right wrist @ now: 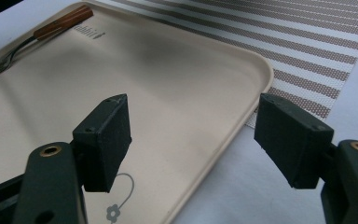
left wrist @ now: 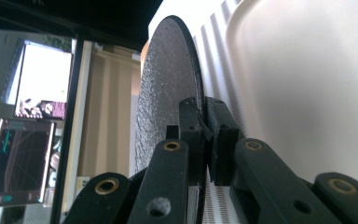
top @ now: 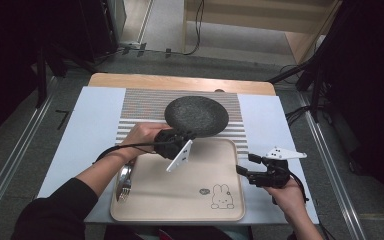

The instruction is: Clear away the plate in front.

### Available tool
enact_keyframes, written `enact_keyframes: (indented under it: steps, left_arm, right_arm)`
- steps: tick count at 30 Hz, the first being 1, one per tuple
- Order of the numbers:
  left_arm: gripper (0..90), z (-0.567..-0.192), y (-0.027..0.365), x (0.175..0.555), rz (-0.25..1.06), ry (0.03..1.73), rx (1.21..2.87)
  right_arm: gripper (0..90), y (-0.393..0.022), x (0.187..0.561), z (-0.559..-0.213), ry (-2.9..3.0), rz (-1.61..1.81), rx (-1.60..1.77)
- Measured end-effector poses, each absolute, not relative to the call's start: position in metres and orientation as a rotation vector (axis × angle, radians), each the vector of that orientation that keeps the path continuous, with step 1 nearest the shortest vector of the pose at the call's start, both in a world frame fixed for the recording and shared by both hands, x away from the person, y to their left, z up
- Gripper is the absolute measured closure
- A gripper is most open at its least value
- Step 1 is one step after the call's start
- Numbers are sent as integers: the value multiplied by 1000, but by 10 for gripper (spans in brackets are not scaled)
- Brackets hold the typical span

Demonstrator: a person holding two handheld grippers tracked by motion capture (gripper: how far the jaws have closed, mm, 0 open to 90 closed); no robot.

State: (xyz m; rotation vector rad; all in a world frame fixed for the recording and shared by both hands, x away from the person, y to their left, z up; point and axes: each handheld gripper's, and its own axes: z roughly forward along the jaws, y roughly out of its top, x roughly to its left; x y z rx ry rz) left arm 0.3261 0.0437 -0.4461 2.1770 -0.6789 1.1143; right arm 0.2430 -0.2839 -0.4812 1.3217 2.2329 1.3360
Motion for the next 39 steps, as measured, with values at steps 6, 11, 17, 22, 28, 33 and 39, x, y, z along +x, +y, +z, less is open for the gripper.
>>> enact_keyframes:
  steps: [6, 11, 17, 22, 28, 33, 39]
  left_arm:
    - [869, -448, 52, 301, 1080, -739, 2139]
    - [865, -449, 55, 286, 1041, -760, 2125]
    - [865, -453, 62, 266, 1014, -826, 2089]
    - [862, -457, 70, 253, 974, -859, 2063]
    - [864, -473, 78, 240, 920, -939, 2062]
    - [873, -483, 81, 237, 921, -956, 2073]
    - [866, -496, 89, 236, 915, -995, 2068]
  right_arm:
    - [252, -287, 244, -482, 2217, 1314, 1345]
    - [253, -290, 245, -483, 2206, 1302, 1363]
    - [253, -292, 245, -483, 2197, 1292, 1374]
    - [253, -292, 246, -484, 2198, 1282, 1374]
    - [254, -291, 246, -484, 2202, 1280, 1379]
    - [253, -291, 246, -485, 2205, 1278, 1377]
    - [253, -290, 246, -485, 2210, 1272, 1371]
